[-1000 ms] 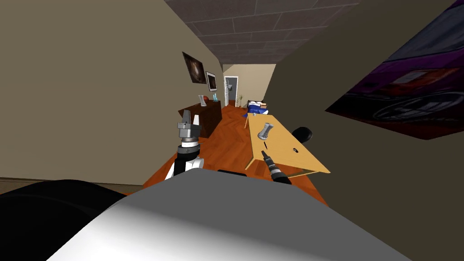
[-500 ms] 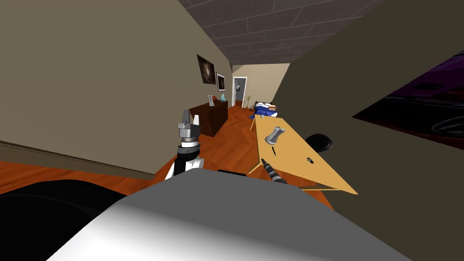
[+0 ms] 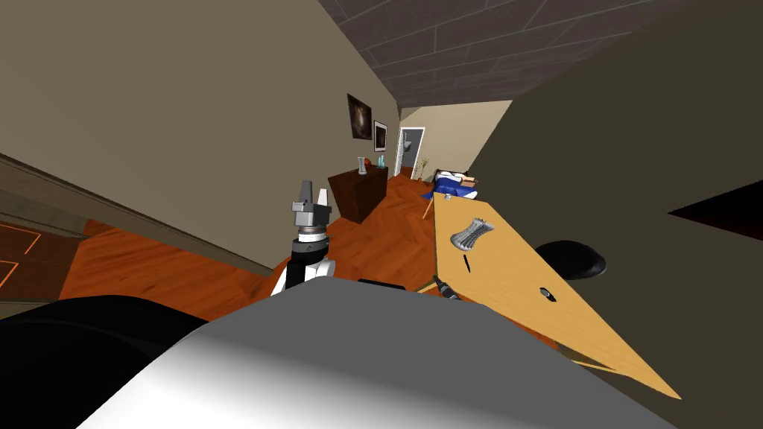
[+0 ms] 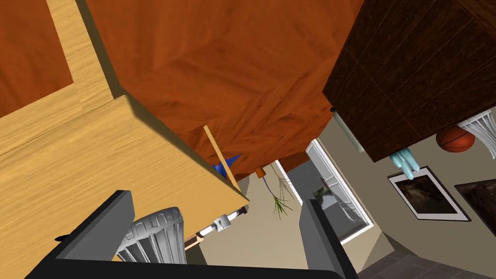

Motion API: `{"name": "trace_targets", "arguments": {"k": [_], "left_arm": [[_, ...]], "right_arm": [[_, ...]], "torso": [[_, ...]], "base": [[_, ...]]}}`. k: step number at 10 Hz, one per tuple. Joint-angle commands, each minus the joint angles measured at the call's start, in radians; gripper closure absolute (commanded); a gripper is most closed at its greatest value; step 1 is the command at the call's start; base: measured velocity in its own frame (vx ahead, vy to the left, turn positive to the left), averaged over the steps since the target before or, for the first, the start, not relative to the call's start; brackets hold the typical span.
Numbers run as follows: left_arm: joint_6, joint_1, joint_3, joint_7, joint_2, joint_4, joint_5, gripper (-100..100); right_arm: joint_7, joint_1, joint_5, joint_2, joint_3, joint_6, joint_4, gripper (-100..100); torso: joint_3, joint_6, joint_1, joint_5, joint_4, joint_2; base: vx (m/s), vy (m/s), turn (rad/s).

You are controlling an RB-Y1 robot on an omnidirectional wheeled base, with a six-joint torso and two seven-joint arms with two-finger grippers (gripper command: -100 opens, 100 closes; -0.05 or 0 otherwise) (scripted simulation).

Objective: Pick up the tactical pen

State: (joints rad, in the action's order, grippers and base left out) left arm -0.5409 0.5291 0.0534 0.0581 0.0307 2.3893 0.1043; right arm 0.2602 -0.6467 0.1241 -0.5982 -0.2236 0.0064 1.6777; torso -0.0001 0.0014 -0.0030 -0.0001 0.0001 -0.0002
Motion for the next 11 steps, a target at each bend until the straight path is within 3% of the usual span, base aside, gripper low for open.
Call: {"name": "trace_targets", "arguments": {"k": [1,8,11], "left_arm": [[0.000,0.000,0.000,0.000,0.000,0.000,0.000,0],[0.000,0.000,0.000,0.000,0.000,0.000,0.000,0],[0.000,0.000,0.000,0.000,0.000,0.000,0.000,0]], "right_arm": [[-0.003,-0.009,-0.003,-0.028,-0.014,0.040,-0.028,-100],[-0.038,-0.047,-0.037,-0.171,-0.062,0.160,-0.204,-100],[-0.046,-0.052,-0.043,-0.191,-0.068,0.176,-0.229,-100]], "torso": [[0.000,0.000,0.000,0.000,0.000,0.000],[-0.002,-0.001,-0.006,-0.001,0.000,-0.003],[0.000,0.000,-0.004,-0.001,0.000,0.000]], "base": [[0.065,-0.015,0.211],[0.083,-0.074,0.300],[0.044,-0.082,0.129]]}}
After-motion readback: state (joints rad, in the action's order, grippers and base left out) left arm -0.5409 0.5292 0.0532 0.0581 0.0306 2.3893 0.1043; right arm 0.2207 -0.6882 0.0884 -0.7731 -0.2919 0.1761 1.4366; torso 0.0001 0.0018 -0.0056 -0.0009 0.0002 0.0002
